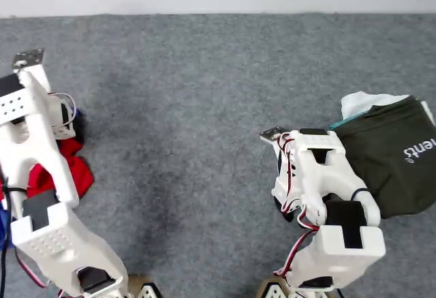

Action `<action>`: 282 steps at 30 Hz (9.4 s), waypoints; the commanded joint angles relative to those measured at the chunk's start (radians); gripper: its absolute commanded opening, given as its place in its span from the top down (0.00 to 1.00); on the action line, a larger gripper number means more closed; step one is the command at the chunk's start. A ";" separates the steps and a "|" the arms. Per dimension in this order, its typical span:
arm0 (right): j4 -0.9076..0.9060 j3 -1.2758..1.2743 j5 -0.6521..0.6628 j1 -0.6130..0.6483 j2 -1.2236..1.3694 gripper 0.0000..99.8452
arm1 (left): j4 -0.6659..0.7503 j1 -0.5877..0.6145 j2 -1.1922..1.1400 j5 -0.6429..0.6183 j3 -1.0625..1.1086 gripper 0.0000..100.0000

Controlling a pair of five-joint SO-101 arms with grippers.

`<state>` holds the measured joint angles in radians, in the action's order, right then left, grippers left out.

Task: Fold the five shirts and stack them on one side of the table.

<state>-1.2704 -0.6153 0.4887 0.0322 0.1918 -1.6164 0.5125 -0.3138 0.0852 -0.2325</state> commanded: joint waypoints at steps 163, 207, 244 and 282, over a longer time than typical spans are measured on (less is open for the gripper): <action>0.070 -0.026 0.028 0.012 0.016 0.68 | -0.094 -0.081 0.003 0.071 -0.209 0.81; 0.071 -0.028 0.028 0.012 0.016 0.68 | -0.138 0.014 -0.933 0.305 -0.756 0.99; 0.070 -0.023 -0.031 -0.008 0.016 0.68 | -0.140 -0.919 0.434 0.130 -0.226 0.99; 0.093 -0.023 -0.115 -0.070 0.016 0.68 | 0.196 -0.362 0.701 0.427 0.837 0.99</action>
<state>-1.2428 -0.6168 0.3798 -0.0077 0.1918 -1.4339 0.0783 0.3583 0.5025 0.6590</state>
